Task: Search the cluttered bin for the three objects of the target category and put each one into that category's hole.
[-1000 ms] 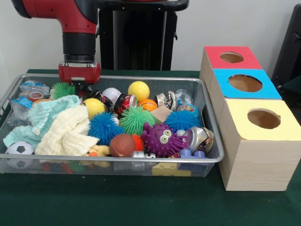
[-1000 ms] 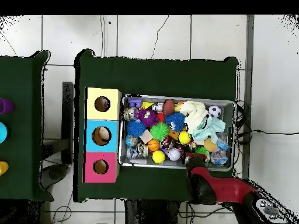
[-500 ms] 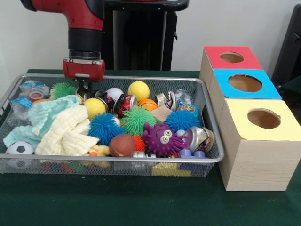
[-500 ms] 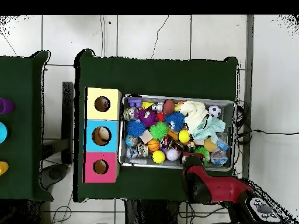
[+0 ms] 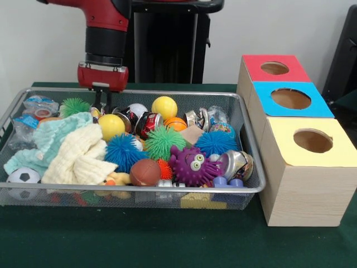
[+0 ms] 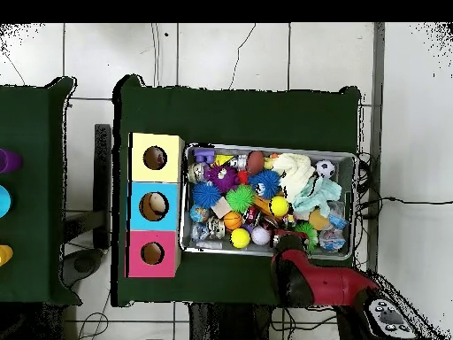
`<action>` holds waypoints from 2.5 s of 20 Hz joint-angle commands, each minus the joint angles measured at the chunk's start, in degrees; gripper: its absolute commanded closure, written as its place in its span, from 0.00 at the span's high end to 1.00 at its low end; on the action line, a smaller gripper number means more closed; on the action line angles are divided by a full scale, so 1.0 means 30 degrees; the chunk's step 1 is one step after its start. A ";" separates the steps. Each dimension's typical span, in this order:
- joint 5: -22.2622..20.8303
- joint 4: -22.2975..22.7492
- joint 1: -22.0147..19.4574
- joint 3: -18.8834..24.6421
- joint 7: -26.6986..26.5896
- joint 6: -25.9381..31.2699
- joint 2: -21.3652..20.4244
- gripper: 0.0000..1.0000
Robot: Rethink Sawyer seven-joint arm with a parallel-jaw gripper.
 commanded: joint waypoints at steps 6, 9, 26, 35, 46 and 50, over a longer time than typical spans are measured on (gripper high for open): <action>0.2553 0.0961 0.1915 0.0338 0.3423 0.1702 -0.1586 0.00; 0.3096 0.1325 0.2297 0.0178 0.3619 0.1670 -0.1840 0.00; 0.6200 0.2807 0.4605 -0.0632 0.3926 0.2672 -0.3050 0.00; 0.7562 0.3238 0.5650 -0.1091 0.3944 0.2602 -0.3094 0.00; 0.9451 0.3539 0.7635 -0.2201 0.3670 0.3889 -0.3791 0.00; 0.9922 0.3633 0.9035 -0.2970 0.3461 0.4049 -0.4506 0.00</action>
